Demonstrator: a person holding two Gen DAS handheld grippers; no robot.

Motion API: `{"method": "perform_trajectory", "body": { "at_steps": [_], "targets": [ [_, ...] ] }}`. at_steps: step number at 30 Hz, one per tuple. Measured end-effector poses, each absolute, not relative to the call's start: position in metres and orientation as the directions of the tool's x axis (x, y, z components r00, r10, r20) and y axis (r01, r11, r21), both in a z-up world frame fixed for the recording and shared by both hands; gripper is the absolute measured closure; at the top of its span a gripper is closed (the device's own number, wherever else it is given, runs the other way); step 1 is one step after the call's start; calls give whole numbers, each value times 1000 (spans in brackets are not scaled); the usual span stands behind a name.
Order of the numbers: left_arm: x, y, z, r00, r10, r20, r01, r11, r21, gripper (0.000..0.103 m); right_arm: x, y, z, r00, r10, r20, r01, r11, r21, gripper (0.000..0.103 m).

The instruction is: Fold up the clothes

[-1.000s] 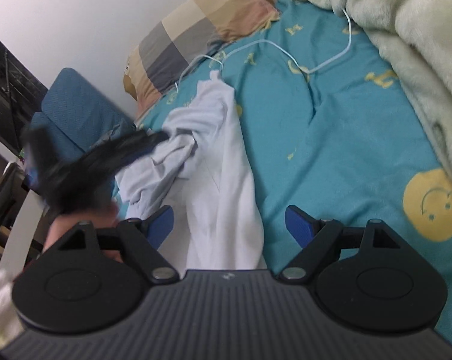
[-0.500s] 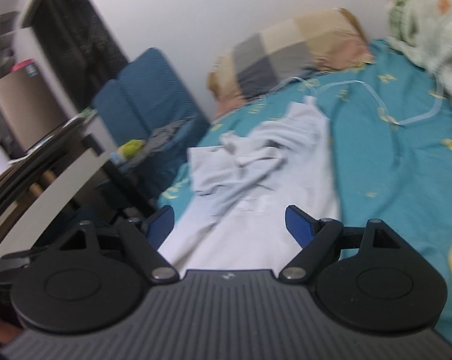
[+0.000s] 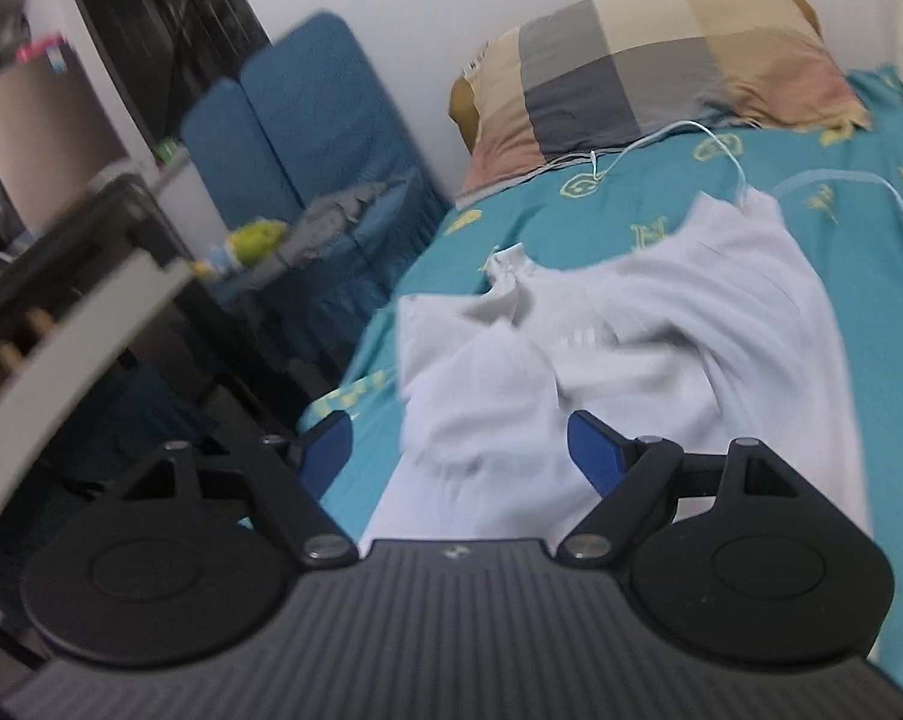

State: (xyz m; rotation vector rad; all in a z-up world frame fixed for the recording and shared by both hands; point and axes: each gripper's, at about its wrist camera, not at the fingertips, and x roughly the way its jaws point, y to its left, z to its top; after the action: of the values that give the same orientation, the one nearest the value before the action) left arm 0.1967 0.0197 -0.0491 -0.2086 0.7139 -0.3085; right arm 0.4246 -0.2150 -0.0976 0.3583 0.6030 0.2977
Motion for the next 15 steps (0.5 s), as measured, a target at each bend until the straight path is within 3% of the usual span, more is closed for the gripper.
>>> {"method": "perform_trajectory", "body": {
  "at_steps": [6, 9, 10, 11, 15],
  "targets": [
    [211, 42, -67, 672, -350, -653, 114, 920, -375, 38, 510, -172, -125, 790, 234, -567, -138, 968, 208, 28],
    [212, 50, -71, 662, -365, -654, 89, 906, -415, 38, 528, -167, -135, 755, 215, -620, -114, 973, 198, 53],
    [212, 50, -72, 662, -370, -652, 87, 902, -423, 38, 531, -166, -138, 743, 208, -636, -109, 975, 193, 76],
    [211, 51, -72, 661, -375, -650, 87, 898, -430, 38, 530, -165, -138, 732, 212, -648, -109, 975, 196, 92],
    [206, 49, -68, 663, -386, -641, 102, 895, -434, 38, 520, -166, -117, 774, 205, -599, -106, 975, 196, 97]
  ]
}}
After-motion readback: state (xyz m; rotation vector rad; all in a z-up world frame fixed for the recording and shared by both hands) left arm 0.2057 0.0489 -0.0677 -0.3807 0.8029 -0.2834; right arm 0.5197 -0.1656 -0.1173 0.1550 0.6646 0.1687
